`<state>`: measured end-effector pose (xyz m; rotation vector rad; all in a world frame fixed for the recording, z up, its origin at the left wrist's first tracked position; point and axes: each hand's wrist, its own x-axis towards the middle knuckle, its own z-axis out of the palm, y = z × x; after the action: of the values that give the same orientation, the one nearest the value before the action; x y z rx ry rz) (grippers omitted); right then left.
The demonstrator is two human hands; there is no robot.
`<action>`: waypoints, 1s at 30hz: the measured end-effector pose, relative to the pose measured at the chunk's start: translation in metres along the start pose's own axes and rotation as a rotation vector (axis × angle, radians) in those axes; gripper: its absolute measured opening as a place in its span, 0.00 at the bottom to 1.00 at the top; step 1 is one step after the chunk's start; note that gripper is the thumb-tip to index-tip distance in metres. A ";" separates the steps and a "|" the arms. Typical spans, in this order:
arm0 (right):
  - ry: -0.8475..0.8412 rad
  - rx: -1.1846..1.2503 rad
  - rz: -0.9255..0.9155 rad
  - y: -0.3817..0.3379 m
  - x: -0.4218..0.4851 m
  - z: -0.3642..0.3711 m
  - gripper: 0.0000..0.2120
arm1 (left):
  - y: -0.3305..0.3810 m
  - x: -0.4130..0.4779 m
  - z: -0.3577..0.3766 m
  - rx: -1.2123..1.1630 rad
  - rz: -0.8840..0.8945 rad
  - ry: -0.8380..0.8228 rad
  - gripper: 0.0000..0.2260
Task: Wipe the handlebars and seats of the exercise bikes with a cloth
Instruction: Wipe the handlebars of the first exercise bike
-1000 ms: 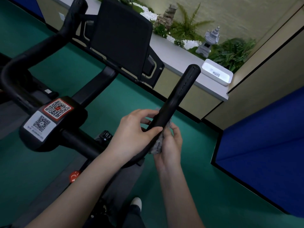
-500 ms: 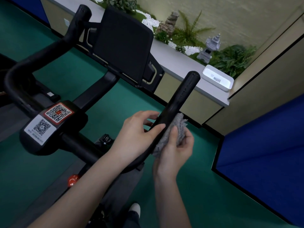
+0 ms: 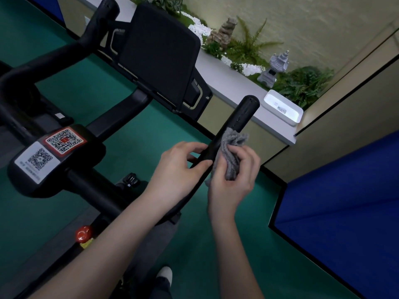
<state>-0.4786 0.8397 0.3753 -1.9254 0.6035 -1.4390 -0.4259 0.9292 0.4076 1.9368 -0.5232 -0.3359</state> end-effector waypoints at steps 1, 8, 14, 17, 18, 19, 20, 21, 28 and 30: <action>0.012 -0.001 -0.008 -0.001 0.006 0.002 0.08 | 0.000 0.000 0.000 -0.008 -0.003 0.000 0.14; 0.065 0.067 0.010 0.001 0.054 0.014 0.07 | 0.001 -0.002 0.002 -0.042 -0.034 0.015 0.11; -0.113 0.002 -0.205 0.012 0.025 0.000 0.08 | 0.002 -0.002 0.003 -0.050 -0.047 0.029 0.11; -0.121 -0.022 -0.245 0.011 0.040 0.003 0.08 | 0.002 -0.004 0.005 -0.051 -0.061 0.044 0.10; -0.105 -0.020 -0.240 0.010 0.046 0.006 0.08 | 0.002 -0.005 0.004 -0.052 -0.063 0.049 0.10; -0.089 -0.012 -0.226 0.008 0.052 0.008 0.09 | 0.002 -0.005 0.004 -0.053 -0.064 0.054 0.10; -0.078 -0.005 -0.211 0.007 0.056 0.010 0.09 | 0.002 -0.006 0.003 -0.053 -0.065 0.058 0.10; -0.072 -0.004 -0.199 0.006 0.058 0.011 0.09 | 0.002 -0.006 0.003 -0.050 -0.066 0.058 0.10; -0.329 -0.025 -0.421 0.012 0.036 -0.004 0.08 | 0.001 -0.005 0.004 -0.028 -0.050 0.061 0.12; -0.348 -0.069 -0.470 0.013 0.051 -0.002 0.08 | 0.001 -0.006 0.003 -0.032 -0.048 0.054 0.12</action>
<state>-0.4654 0.7951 0.3994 -2.4091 0.0361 -1.3059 -0.4328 0.9289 0.4075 1.9239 -0.4343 -0.3204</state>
